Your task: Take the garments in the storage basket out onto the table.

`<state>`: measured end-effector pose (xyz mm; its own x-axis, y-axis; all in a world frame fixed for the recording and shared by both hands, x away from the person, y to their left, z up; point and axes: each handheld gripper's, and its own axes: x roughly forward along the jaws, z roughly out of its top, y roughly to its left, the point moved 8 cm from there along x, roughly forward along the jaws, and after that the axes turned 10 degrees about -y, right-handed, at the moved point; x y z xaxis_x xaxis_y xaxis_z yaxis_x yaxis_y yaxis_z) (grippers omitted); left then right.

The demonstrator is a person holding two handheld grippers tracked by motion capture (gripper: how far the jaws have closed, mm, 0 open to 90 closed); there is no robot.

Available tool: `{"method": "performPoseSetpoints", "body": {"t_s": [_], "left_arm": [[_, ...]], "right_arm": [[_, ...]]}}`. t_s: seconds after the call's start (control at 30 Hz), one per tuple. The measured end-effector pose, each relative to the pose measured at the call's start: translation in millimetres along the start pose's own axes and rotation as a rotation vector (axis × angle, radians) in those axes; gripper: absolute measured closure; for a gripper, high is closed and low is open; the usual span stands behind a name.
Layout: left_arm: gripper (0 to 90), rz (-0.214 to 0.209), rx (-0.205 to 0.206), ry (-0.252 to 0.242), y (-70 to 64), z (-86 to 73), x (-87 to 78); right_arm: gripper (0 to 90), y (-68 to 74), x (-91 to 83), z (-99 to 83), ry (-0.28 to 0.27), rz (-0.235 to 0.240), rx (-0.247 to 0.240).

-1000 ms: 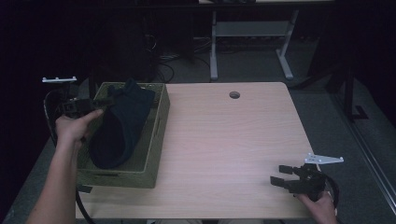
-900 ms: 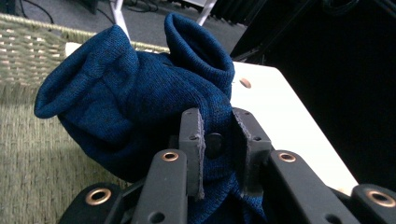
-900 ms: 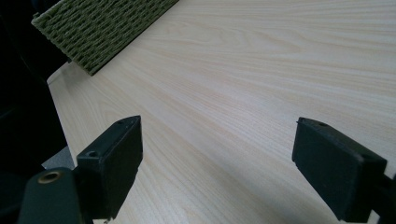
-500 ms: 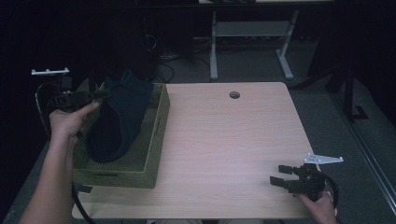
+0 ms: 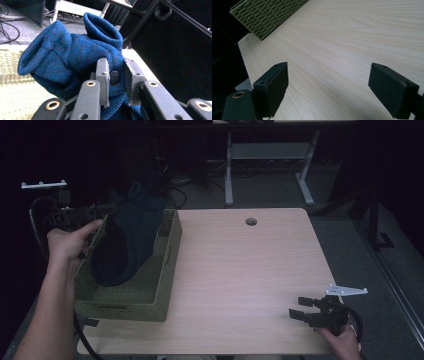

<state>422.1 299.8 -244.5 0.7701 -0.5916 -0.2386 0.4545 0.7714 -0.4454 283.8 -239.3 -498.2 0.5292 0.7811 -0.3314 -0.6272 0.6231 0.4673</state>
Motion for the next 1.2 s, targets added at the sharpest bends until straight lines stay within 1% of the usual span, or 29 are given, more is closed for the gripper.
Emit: {"method": "performPoseSetpoints", "body": {"t_s": [0.17, 0.33, 0.43, 0.63, 0.73, 0.8, 0.93, 1.13, 1.2], "left_arm": [[75.5, -0.017, 0.006, -0.007, -10.4, 4.6, 2.7], [75.5, -0.037, 0.03, -0.001, -23.2, 8.7, 6.2], [75.5, -0.054, 0.033, -0.007, -30.8, 11.5, 8.1], [75.4, -0.083, 0.049, -0.001, -46.3, 11.8, 15.1], [75.4, -0.099, 0.059, 0.016, -55.0, 9.3, 21.6], [75.5, -0.114, 0.059, 0.019, -61.0, 8.2, 26.1], [75.5, -0.136, 0.074, 0.03, -72.4, 5.9, 35.6], [75.4, -0.173, 0.081, 0.055, -89.2, -2.1, 54.3], [75.4, -0.19, 0.075, 0.056, -94.9, -5.1, 60.1]], "right_arm": [[15.9, -0.3, -1.1, 0.6, -0.004, -0.001, 0.0], [15.9, 0.3, -0.9, 0.2, 0.0, 0.002, -0.001], [15.9, 0.5, -0.9, 0.4, -0.001, 0.002, 0.0], [15.9, 0.2, -1.9, 0.7, -0.002, 0.002, -0.001], [15.9, 0.7, -1.5, 0.5, -0.002, 0.004, -0.002], [15.9, 0.8, -1.3, 0.4, -0.001, 0.005, -0.007], [15.9, 1.0, -2.1, 1.0, -0.005, 0.005, -0.005], [15.9, 1.4, -3.3, 1.2, -0.007, 0.008, -0.002], [15.9, 1.4, -3.6, 1.4, -0.007, 0.009, -0.002]]}}
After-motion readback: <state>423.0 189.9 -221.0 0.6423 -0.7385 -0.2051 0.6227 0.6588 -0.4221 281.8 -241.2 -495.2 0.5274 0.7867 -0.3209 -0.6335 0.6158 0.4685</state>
